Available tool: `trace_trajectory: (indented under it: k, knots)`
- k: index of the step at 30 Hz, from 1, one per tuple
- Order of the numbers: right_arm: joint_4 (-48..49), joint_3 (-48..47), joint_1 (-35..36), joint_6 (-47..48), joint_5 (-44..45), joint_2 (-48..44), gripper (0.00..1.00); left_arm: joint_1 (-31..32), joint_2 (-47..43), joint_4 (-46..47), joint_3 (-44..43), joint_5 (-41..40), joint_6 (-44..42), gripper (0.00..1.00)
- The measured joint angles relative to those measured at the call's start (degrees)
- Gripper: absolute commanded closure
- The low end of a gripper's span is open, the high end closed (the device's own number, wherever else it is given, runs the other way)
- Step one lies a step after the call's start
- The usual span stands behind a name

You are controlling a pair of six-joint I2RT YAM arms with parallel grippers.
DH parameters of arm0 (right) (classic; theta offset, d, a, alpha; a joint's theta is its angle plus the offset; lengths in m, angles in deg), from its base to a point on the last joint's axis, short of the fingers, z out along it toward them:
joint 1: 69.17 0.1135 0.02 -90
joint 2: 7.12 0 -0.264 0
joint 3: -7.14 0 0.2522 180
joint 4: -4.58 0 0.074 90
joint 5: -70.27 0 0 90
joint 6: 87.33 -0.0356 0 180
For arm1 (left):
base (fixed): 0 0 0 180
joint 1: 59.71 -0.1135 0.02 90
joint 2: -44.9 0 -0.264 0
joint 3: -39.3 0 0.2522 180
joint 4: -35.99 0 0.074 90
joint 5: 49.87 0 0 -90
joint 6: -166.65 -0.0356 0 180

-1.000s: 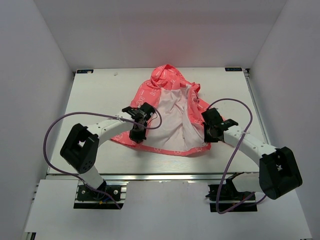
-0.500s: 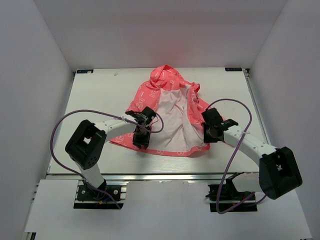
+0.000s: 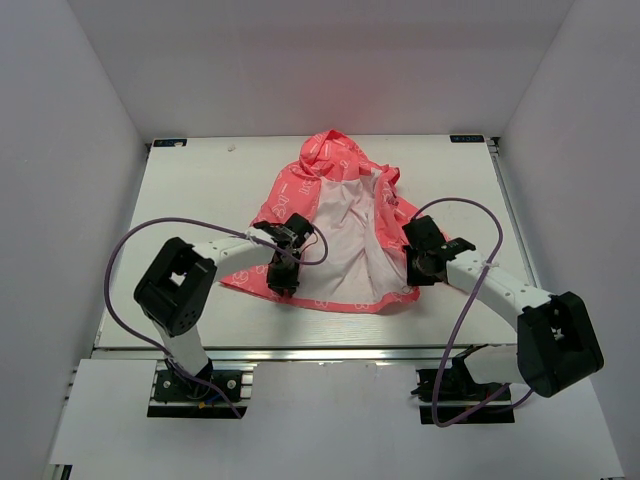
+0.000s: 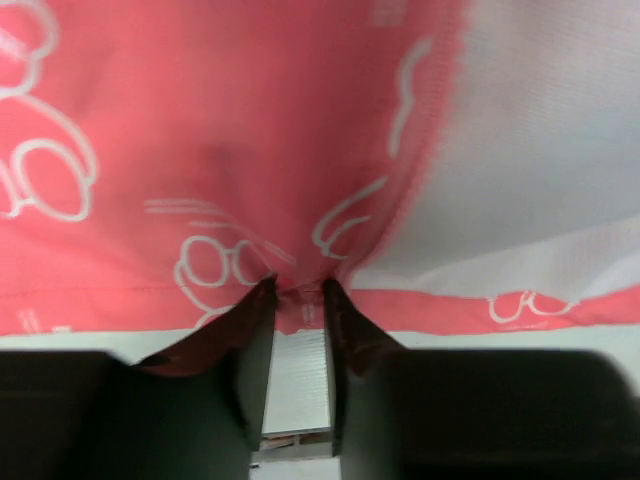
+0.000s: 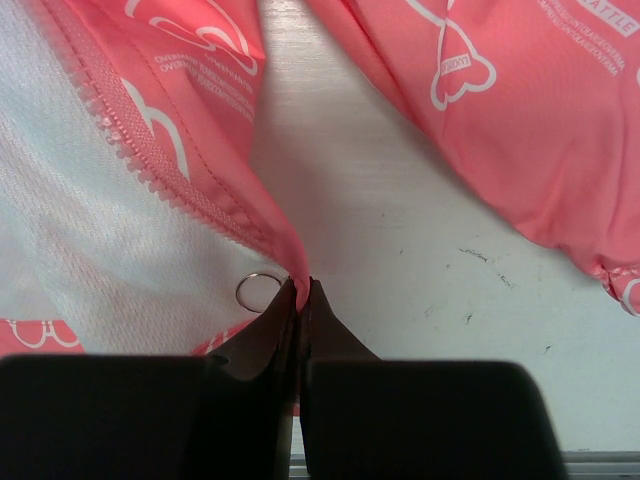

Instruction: Zip up the jacket

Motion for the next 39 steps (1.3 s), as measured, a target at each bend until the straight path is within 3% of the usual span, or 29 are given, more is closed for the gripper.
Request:
trace_trajectory:
  k: [8,13,34,39]
  knots:
    - [-0.04,0.00,0.00,-0.17,0.55,0.11,1.00,0.35,1.97,-3.41,-2.40,-6.69,2.71,0.82]
    - [-0.50,0.00,-0.07,-1.03,2.62,0.79,1.00,0.31,1.92,-4.98,-2.95,-10.03,2.97,0.99]
    - [-1.81,-0.46,-8.63,-3.23,3.41,1.36,1.00,-6.10,-9.18,-15.50,-7.65,-16.85,1.18,1.00]
    - [-0.81,-0.46,-8.72,-0.70,-2.43,0.57,1.00,-6.38,-9.22,-14.27,-7.65,-13.44,-0.17,1.00]
